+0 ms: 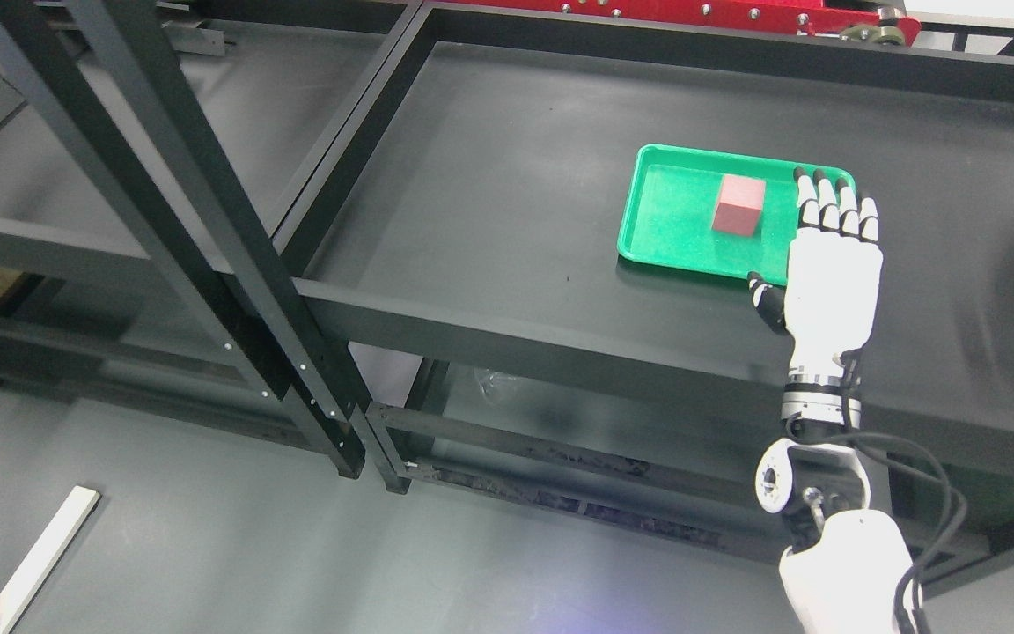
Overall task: Pick pink block from left shelf to tray
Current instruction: 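Reach the right hand over the pink cube on the green tray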
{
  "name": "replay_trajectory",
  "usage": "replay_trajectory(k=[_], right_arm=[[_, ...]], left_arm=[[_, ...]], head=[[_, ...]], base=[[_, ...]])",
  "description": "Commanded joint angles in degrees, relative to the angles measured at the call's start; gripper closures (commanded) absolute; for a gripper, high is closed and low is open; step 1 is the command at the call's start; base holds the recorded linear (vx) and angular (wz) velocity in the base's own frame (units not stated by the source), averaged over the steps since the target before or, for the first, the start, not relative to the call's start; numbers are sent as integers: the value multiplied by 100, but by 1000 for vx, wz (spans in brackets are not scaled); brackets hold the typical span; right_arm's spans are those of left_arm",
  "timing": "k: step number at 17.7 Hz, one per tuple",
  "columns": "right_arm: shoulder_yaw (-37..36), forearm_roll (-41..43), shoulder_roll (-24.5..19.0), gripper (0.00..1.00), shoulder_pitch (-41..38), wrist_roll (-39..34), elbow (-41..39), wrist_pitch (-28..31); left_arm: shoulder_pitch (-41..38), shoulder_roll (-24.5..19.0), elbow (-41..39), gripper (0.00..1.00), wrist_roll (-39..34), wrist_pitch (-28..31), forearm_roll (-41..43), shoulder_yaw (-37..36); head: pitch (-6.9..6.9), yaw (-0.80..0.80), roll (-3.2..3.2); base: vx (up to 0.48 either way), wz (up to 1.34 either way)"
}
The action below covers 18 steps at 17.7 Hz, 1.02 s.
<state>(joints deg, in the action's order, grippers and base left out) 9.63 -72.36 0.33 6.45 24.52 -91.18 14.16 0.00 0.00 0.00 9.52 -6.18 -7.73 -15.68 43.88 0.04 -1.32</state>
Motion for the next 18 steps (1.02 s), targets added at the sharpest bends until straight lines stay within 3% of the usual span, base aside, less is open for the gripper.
replay_trajectory(k=[1, 5, 14, 18], right_arm=[[-207, 169, 67, 0, 259, 931, -137, -9], [-208, 292, 67, 0, 444, 810, -137, 8], [-295, 608, 67, 0, 541, -2087, -76, -18], [-304, 776, 67, 0, 524, -2556, -15, -36]], left_arm=[[106, -100, -100, 0, -3, -6, 0, 3], [106, -100, -100, 0, -3, -6, 0, 3], [106, -100, -100, 0, -3, -6, 0, 3], [106, -100, -100, 0, -3, -6, 0, 3]], head=[[0, 0, 0], [0, 0, 0], [0, 0, 0], [0, 0, 0]], base=[[202, -26], [212, -31], [182, 7], [82, -35]])
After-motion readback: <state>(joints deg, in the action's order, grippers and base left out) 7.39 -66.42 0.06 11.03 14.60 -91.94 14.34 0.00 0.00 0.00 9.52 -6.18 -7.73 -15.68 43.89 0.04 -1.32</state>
